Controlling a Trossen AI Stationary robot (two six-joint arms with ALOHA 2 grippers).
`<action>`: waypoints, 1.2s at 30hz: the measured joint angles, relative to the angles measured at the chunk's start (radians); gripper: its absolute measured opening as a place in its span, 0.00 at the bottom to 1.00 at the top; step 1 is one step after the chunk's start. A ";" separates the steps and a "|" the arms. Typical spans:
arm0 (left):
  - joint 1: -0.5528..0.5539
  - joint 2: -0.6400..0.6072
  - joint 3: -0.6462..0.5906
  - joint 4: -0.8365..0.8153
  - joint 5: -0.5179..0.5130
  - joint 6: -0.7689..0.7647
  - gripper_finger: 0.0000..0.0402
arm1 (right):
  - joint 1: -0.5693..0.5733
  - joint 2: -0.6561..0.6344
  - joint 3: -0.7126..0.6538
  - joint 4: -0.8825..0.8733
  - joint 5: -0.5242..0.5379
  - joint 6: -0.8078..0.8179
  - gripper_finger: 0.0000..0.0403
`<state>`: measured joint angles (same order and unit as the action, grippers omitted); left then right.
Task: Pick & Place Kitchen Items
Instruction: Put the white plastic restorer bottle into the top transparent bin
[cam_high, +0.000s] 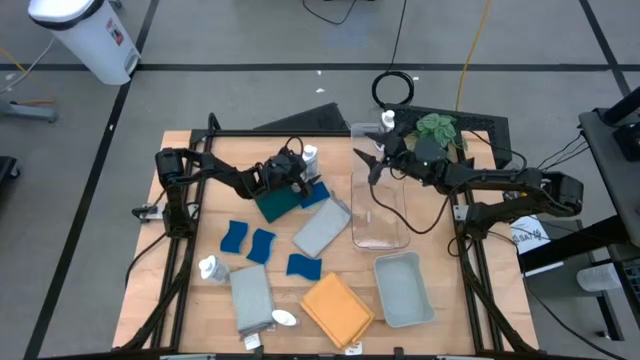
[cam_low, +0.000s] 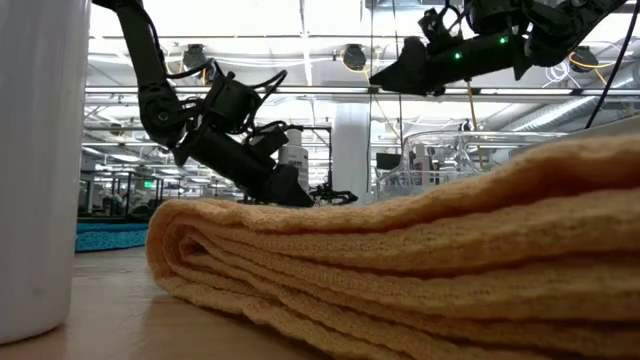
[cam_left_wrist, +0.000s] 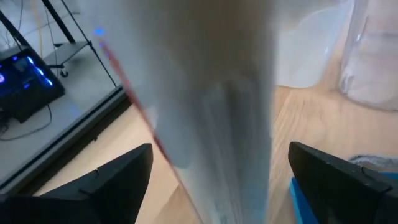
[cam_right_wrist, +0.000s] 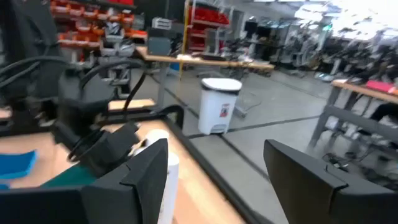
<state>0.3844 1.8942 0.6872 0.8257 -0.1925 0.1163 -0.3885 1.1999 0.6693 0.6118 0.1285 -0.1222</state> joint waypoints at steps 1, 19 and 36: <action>0.001 0.000 0.000 0.000 0.000 0.009 0.94 | 0.000 0.002 0.000 0.002 0.000 0.018 0.59; 0.029 -0.001 0.000 0.010 0.020 -0.104 0.62 | 0.004 0.000 0.000 0.110 -0.001 -0.140 0.59; 0.031 -0.004 0.003 -0.027 0.018 -0.079 0.43 | 0.004 0.001 0.000 0.162 -0.003 -0.178 0.59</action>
<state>0.4156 1.8904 0.6899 0.7989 -0.1746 0.0373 -0.3843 1.2006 0.6689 0.7733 0.1257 -0.3004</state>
